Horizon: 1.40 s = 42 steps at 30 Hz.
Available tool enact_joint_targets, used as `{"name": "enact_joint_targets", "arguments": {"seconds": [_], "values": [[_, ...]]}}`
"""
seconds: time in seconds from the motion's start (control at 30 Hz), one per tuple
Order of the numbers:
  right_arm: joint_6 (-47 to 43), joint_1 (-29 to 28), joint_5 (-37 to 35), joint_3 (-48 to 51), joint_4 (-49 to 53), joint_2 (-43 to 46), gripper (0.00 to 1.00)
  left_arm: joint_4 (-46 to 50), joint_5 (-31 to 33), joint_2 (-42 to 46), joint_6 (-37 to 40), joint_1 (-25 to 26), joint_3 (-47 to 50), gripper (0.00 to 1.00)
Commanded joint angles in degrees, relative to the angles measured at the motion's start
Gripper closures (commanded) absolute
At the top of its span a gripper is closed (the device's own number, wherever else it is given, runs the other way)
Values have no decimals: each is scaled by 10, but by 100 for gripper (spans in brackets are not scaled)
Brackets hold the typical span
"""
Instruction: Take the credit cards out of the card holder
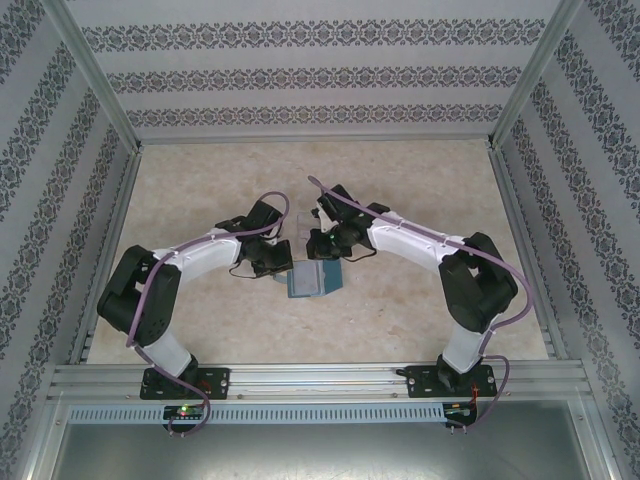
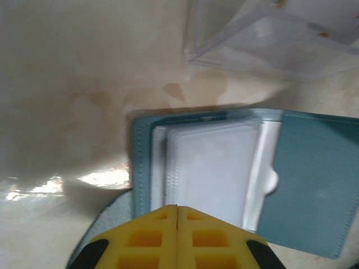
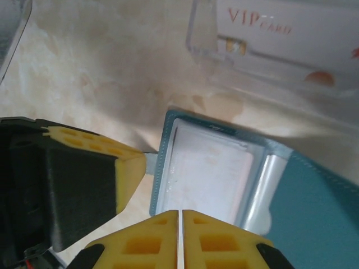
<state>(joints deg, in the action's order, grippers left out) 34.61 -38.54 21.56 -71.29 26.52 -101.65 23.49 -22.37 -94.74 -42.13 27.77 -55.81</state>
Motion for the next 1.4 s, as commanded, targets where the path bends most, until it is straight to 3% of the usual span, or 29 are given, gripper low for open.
{"name": "enact_joint_targets", "arguments": {"seconds": [0.0,0.77,1.37], "values": [[67,-5,32,24,-53,-16,89,5,33,-13,24,4,13,95],[132,-46,44,-17,-56,-106,78,-45,20,-31,18,3,66,95],[98,-57,-62,-54,76,-114,62,-52,12,-31,17,3,73,96]]}}
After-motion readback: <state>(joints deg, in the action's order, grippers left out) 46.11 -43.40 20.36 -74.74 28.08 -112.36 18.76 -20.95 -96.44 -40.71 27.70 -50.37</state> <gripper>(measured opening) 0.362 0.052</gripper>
